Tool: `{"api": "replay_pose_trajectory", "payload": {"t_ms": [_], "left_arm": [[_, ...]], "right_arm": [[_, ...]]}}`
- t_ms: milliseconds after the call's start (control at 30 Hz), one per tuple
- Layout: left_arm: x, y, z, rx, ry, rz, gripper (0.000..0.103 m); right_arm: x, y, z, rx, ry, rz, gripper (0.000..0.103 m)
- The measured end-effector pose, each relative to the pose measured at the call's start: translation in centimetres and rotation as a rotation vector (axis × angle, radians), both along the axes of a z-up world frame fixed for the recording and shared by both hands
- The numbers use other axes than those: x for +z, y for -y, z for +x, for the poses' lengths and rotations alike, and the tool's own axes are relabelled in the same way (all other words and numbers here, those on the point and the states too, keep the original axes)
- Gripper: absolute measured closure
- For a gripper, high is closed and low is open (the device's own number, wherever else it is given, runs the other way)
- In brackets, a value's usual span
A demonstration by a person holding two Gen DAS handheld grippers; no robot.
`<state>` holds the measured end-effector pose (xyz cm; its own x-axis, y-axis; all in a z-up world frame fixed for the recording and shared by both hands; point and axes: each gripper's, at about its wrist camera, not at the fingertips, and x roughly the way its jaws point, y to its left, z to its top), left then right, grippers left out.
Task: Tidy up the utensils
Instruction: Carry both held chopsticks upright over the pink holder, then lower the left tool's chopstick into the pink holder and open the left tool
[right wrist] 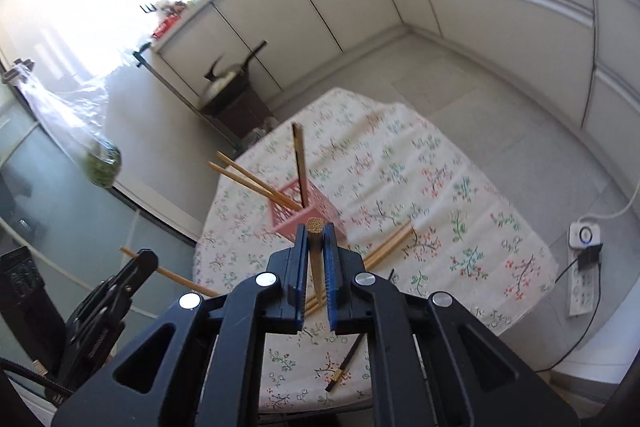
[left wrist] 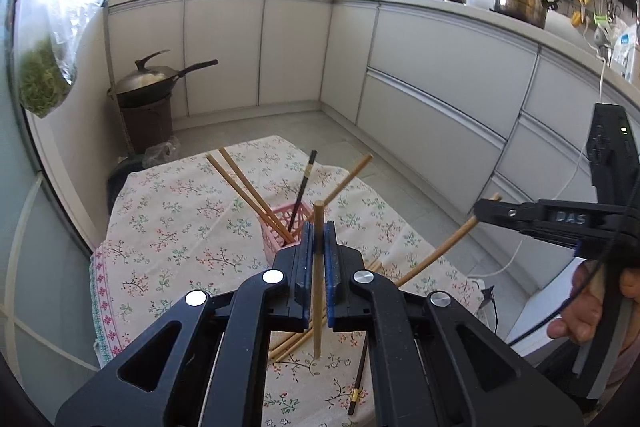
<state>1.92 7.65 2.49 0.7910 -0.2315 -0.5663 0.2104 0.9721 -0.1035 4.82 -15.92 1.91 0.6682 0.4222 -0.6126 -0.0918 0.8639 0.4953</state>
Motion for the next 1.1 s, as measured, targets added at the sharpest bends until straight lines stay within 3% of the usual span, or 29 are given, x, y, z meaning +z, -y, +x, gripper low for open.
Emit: {"api": "replay_pose_trajectory", "payload": {"t_ms": [233, 467, 900, 1033, 1100], "left_arm": [[3.7, -1.5, 0.6, 0.086, 0.081, -0.05, 0.099], [6.9, -1.3, 3.8, 0.163, 0.165, -0.109, 0.099], [4.7, -0.3, 10.1, 0.261, 0.157, -0.078, 0.098], [3.4, -0.8, 10.9, 0.291, 0.104, -0.083, 0.088], [3.9, -1.5, 10.1, 0.321, 0.13, -0.096, 0.066]], "right_arm": [[3.8, 1.0, 0.2, -0.017, 0.083, 0.04, 0.095], [4.8, 2.0, 1.4, -0.04, 0.108, 0.06, 0.095], [4.7, 3.1, 4.2, -0.051, 0.096, 0.05, 0.095], [5.0, 2.9, 4.4, -0.052, 0.103, 0.052, 0.095], [5.4, 2.8, 4.5, -0.054, 0.112, 0.059, 0.095]]}}
